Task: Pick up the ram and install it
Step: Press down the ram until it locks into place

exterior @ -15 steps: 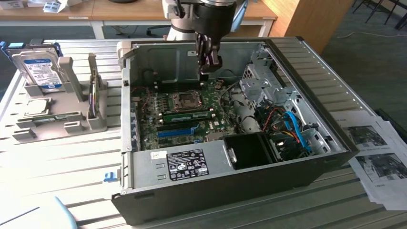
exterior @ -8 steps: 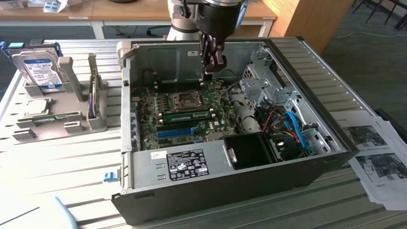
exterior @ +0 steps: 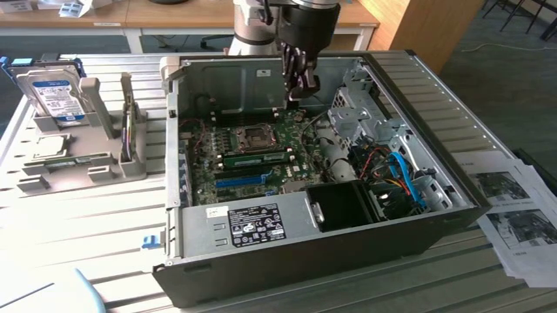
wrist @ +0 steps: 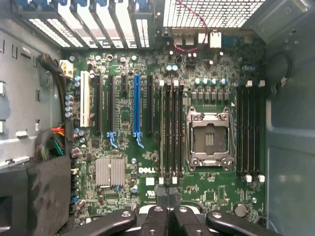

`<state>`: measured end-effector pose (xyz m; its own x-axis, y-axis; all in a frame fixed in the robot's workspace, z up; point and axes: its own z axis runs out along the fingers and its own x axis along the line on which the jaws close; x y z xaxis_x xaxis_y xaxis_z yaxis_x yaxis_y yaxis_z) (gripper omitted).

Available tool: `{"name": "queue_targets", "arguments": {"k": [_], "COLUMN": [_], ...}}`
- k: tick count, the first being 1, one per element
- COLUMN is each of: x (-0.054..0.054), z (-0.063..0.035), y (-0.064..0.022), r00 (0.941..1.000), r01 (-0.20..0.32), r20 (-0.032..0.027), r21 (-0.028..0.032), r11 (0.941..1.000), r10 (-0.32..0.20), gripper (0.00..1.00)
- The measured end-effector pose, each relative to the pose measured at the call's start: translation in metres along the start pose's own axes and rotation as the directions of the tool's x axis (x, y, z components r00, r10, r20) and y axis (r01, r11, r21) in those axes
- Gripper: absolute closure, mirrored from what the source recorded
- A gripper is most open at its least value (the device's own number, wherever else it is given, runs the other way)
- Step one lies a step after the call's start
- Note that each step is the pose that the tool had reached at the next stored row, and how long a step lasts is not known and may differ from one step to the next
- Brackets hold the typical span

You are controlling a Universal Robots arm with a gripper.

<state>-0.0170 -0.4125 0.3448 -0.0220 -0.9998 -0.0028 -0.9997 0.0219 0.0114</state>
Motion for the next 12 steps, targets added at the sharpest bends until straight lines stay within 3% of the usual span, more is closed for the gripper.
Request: {"name": "queue_targets", "arguments": {"k": [6, 12], "x": [0.0, 0.0], "z": [-0.0001, -0.0001], "y": [-0.0096, -0.0125], "r00": [1.0, 1.0], "r01": [0.0, 0.0], "r20": [0.0, 0.0], "r21": [-0.0002, -0.0001], "r11": [1.0, 1.0], "r10": [0.0, 0.0], "gripper": [0.91, 0.91]}}
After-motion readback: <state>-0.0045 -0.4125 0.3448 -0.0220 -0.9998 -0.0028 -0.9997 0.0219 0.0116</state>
